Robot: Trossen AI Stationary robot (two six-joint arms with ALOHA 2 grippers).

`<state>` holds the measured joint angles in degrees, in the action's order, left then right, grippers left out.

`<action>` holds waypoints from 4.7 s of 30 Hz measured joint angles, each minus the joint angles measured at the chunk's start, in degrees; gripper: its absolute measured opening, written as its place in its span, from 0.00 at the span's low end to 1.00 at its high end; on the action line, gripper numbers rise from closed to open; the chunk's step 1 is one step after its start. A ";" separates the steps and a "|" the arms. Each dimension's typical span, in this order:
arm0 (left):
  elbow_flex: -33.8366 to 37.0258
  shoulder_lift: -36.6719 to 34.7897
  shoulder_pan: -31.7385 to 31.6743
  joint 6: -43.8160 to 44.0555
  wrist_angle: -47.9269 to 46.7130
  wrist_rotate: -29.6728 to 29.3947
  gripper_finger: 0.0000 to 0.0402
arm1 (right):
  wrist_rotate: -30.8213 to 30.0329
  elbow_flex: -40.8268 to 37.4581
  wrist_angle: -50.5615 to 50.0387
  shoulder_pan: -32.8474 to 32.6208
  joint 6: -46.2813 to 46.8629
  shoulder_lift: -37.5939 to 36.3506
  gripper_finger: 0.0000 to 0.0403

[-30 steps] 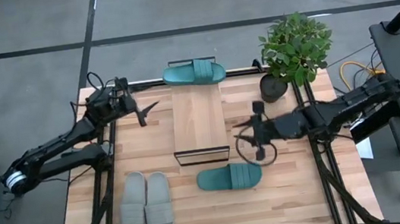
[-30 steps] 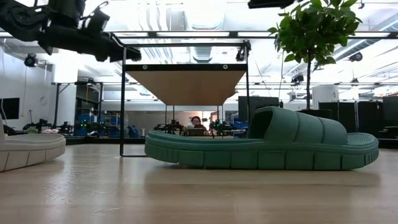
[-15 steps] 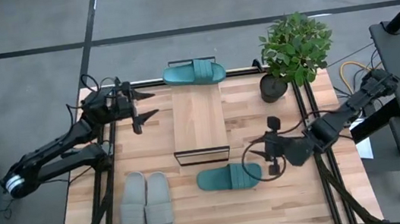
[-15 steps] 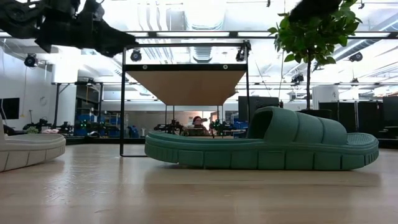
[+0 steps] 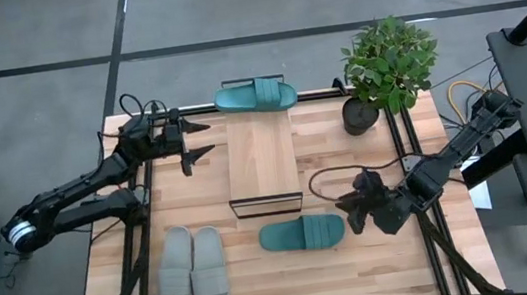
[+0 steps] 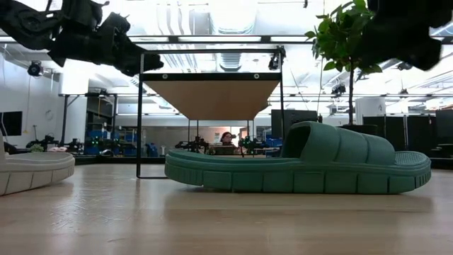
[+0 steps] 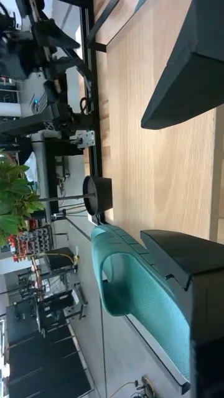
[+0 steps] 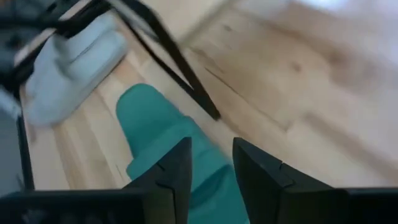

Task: Pick and place slides into the shelf
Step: Put the green slide on the shelf

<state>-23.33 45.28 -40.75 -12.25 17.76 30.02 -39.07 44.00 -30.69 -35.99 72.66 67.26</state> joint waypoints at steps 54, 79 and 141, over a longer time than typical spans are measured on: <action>0.15 0.02 0.01 -0.13 -0.85 0.04 0.65 | 4.52 -0.30 19.49 -1.88 28.18 24.84 0.38; 0.50 0.02 0.02 -0.15 -0.83 0.02 0.65 | 4.56 -0.28 24.04 -1.51 20.43 28.09 0.03; 0.50 0.04 0.00 -0.31 -0.83 -0.02 0.65 | -15.17 25.26 24.08 -1.00 -35.50 19.87 0.02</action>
<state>-22.83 45.32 -40.75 -12.56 16.93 30.00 -54.24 69.26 -6.61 -36.99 37.16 87.13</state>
